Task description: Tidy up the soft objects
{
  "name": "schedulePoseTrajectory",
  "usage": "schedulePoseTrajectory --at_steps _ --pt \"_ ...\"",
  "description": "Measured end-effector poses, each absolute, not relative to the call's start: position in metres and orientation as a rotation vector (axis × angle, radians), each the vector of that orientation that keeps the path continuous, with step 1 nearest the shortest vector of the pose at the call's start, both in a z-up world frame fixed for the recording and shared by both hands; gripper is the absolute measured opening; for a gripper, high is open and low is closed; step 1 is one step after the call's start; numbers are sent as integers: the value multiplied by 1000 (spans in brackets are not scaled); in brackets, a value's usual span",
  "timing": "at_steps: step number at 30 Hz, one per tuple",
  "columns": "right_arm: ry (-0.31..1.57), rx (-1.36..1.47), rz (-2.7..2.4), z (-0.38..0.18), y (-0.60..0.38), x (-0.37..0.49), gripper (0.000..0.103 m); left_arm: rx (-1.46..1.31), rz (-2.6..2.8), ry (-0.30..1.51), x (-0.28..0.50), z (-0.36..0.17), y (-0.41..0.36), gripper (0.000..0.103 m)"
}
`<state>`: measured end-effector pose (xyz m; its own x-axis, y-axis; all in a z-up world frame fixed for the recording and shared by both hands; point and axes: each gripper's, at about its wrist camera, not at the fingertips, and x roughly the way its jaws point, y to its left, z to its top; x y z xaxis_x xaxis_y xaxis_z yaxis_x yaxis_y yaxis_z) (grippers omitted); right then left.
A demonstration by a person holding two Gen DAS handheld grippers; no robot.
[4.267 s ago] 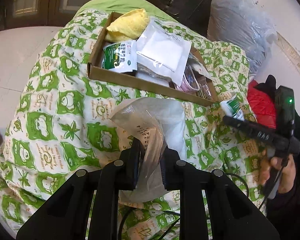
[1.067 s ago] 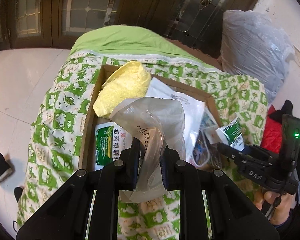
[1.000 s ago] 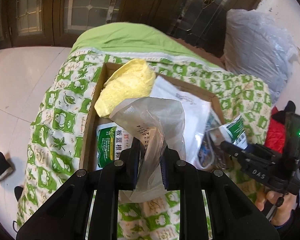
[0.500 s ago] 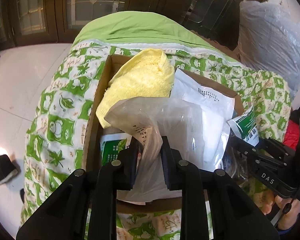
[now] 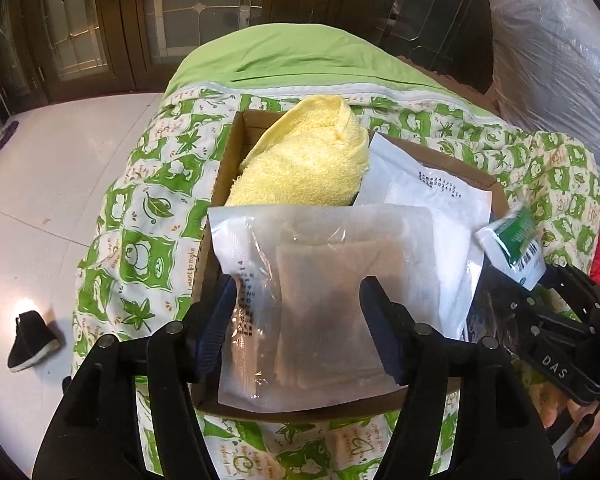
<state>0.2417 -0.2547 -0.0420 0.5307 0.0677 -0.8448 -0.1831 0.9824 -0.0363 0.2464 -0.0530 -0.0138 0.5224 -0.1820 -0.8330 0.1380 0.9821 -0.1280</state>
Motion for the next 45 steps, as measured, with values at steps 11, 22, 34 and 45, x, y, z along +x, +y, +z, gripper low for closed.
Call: schedulePoseTrajectory --at_steps 11,22,34,45 --pt "879 -164 157 -27 -246 221 74 22 -167 957 235 0 -61 77" --pt "857 -117 161 -25 -246 199 79 43 -140 921 209 13 -55 77" --pt "901 22 174 -24 -253 158 80 145 -128 829 151 29 -71 77" --pt "948 123 134 -23 -270 135 83 178 -74 785 105 38 -90 77"
